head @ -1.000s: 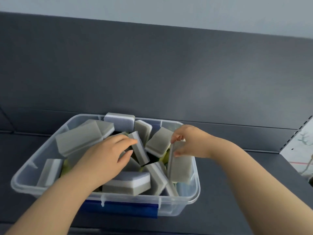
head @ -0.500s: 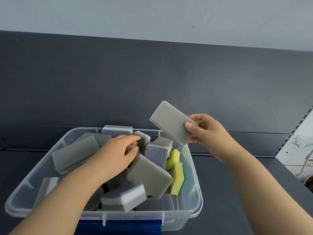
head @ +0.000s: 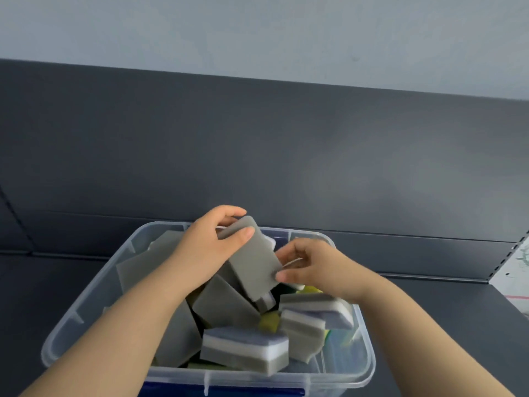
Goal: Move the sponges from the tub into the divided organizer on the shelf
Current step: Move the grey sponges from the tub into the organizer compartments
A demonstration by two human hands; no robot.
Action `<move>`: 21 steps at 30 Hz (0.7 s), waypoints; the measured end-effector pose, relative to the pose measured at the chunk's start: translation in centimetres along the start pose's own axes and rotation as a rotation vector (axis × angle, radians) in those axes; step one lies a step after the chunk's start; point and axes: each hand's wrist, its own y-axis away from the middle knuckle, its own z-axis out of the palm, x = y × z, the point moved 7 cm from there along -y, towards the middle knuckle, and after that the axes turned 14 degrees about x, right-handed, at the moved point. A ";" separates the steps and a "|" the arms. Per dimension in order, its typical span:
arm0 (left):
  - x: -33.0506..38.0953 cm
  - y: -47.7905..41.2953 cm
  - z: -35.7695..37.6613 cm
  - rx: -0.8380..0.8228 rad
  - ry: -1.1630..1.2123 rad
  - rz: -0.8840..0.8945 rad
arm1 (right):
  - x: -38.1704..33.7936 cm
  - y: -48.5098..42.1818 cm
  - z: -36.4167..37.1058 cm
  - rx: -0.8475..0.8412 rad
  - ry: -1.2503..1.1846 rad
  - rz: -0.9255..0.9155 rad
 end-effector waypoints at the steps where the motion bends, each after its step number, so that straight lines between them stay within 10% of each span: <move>1: -0.2 -0.1 -0.3 -0.003 -0.043 0.021 | -0.1 -0.5 -0.6 0.024 0.098 -0.027; 4: -1.0 -0.1 -0.9 -0.020 -0.158 0.052 | 0.5 -2.5 -4.1 0.267 0.529 -0.065; 8: -1.6 0.0 -1.0 -0.031 -0.214 0.074 | 2.6 -4.2 -3.2 0.134 1.001 -0.019; 21: -1.3 -0.2 -1.0 -0.061 -0.283 0.111 | 3.5 -4.9 -2.8 0.055 0.860 0.076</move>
